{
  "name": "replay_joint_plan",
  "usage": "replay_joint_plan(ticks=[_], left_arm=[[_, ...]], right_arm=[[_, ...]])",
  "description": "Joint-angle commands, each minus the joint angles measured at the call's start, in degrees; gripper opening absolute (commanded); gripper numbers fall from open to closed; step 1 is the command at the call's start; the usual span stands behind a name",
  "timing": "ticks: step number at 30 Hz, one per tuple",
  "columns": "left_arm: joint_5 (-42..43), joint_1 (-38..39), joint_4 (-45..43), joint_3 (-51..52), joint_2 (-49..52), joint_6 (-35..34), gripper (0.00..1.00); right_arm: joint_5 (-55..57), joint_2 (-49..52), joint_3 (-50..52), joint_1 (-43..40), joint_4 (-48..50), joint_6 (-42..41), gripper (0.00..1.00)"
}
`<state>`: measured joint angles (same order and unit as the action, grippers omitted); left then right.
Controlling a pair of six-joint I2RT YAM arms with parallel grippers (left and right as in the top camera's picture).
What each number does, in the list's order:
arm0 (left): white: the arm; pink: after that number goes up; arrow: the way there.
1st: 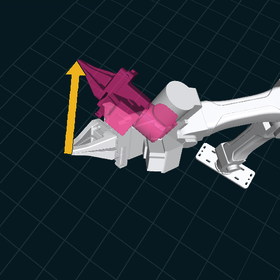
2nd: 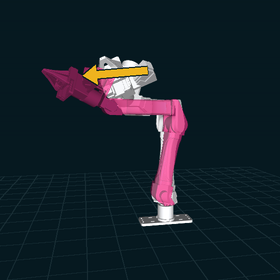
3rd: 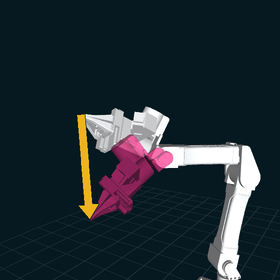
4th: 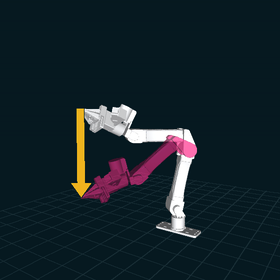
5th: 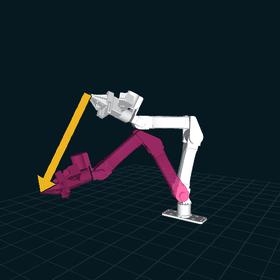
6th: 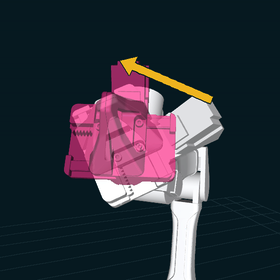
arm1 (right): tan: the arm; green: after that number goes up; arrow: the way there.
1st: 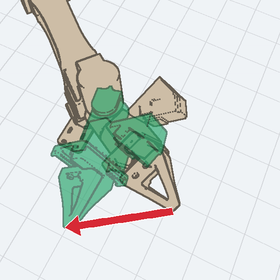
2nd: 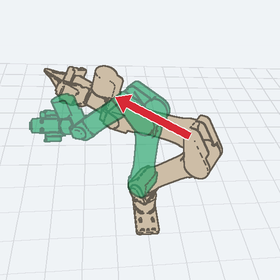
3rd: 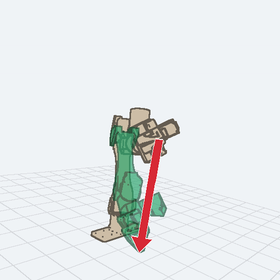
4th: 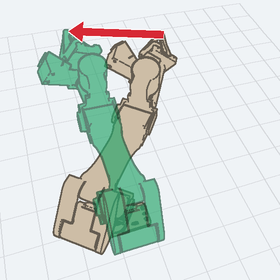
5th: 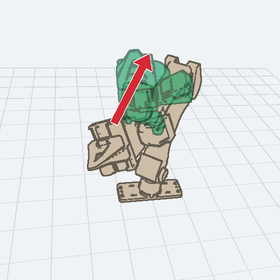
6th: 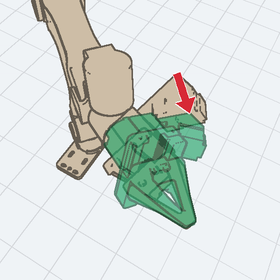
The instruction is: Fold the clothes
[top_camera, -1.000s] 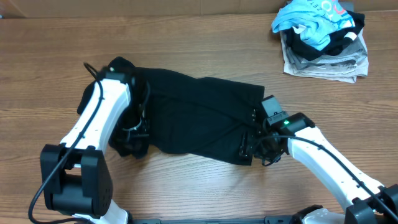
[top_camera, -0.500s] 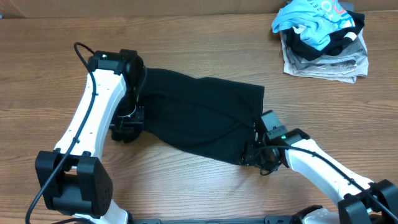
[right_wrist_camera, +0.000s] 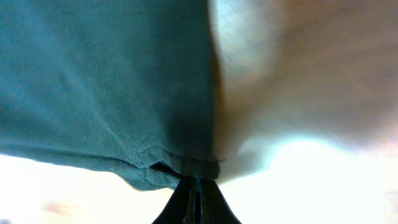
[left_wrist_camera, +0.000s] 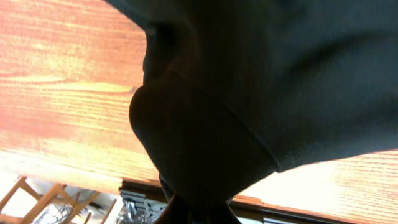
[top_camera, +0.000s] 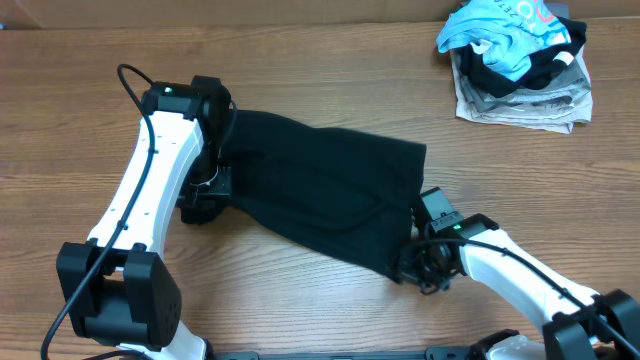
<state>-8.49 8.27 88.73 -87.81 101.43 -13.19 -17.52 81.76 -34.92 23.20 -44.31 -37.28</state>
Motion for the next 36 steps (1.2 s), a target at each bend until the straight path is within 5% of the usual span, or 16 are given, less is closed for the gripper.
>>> replay_joint_plan(ticks=[1, 10, 19, 36], left_arm=[[-1.07, -0.04, 1.55, -0.39, -0.35, -1.88, 0.04], [-1.73, -0.02, 2.80, -0.39, -0.35, -2.23, 0.04], [-9.94, -0.17, -10.25, -0.39, -0.35, -2.25, 0.04], [-9.51, -0.74, -34.16, -0.37, 8.57, -0.46, 0.07]], right_arm=[[1.31, -4.48, -4.15, -2.91, -7.02, 1.27, 0.04], [0.94, -12.20, -14.60, -8.61, -21.03, 7.30, 0.04], [2.29, -7.85, -14.71, -10.27, -5.42, 7.78, 0.04], [7.45, 5.20, -14.71, -12.35, 16.09, 12.02, 0.04]])
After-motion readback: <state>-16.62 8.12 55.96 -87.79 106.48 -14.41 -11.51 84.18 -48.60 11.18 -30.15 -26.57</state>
